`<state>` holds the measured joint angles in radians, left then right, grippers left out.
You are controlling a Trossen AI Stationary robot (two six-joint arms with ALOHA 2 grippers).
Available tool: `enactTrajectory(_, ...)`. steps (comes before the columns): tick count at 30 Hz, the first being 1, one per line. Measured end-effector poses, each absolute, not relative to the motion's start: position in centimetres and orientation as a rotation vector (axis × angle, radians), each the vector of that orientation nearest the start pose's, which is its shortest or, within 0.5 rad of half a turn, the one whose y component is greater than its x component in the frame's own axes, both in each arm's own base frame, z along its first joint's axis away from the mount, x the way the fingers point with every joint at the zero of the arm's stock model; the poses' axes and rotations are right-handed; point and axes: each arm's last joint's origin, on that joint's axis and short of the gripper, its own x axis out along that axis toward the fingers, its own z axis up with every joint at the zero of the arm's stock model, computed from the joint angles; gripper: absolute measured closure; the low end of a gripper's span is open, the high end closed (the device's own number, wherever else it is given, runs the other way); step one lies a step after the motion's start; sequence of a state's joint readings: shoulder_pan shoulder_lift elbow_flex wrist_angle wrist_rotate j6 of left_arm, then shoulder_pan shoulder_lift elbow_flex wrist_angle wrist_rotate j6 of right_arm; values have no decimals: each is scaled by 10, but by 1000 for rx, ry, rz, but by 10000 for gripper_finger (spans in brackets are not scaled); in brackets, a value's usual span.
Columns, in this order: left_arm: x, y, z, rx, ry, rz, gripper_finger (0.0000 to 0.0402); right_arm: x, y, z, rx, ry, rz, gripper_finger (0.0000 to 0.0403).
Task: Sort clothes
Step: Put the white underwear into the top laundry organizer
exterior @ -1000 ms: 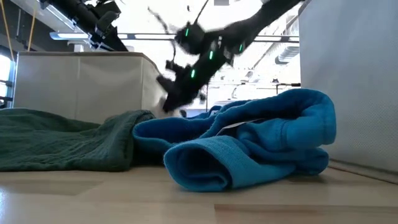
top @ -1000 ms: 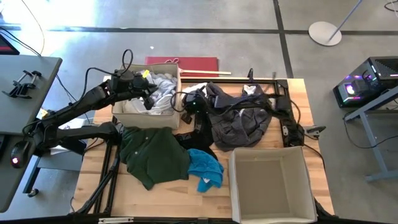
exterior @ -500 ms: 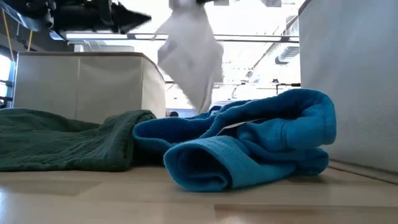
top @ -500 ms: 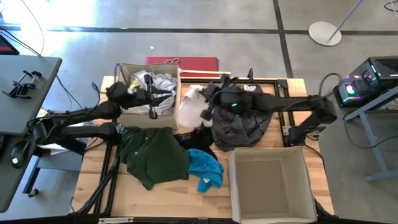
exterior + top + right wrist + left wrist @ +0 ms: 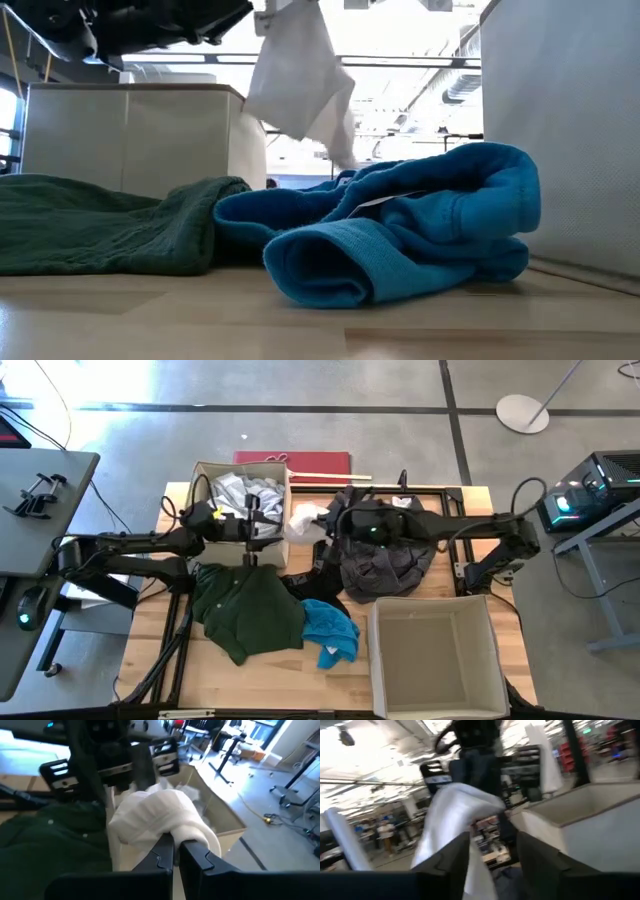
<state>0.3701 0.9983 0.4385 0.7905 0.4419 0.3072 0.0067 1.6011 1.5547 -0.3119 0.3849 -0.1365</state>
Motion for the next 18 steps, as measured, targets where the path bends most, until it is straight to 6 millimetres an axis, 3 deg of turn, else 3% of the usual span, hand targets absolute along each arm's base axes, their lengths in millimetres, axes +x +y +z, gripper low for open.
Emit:
enactTrajectory(6,212,68,258,381,-216,25,157,383,-8,363,-208,410,-219,402)
enactTrajectory(10,222,71,245,338,-175,10,124,392,-14,357,-182,381,-136,402)
enactTrajectory(14,232,68,231,307,-118,-31,124,397,-19,355,-169,356,-91,402)
enactTrajectory(18,237,63,226,298,-101,-61,160,397,-22,357,-163,331,-71,402)
